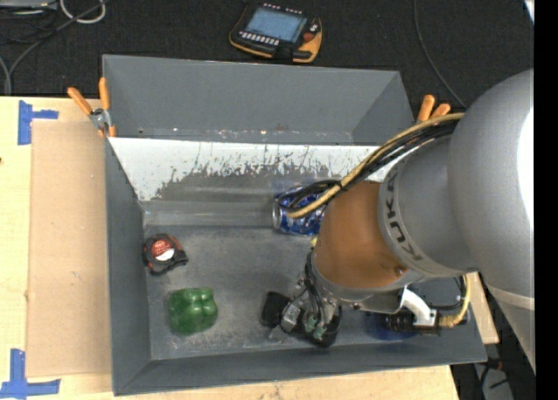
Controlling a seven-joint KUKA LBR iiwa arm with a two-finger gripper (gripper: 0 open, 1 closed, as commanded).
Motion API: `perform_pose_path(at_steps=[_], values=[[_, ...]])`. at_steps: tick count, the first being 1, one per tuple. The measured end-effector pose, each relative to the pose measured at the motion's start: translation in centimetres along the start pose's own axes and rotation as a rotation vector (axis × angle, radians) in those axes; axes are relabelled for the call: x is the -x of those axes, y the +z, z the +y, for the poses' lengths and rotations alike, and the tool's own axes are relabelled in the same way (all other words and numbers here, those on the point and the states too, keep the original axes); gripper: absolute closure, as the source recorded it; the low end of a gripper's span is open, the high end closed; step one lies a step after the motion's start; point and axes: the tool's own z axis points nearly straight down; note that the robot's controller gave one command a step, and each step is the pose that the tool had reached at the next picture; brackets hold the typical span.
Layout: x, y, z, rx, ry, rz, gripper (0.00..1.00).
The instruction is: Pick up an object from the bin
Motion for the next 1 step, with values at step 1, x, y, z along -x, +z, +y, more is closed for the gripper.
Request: perform_pose_path(at_steps=[1], values=[[-0.08, -1.34, -0.05, -0.001, -0.002, 0.002, 1.0]])
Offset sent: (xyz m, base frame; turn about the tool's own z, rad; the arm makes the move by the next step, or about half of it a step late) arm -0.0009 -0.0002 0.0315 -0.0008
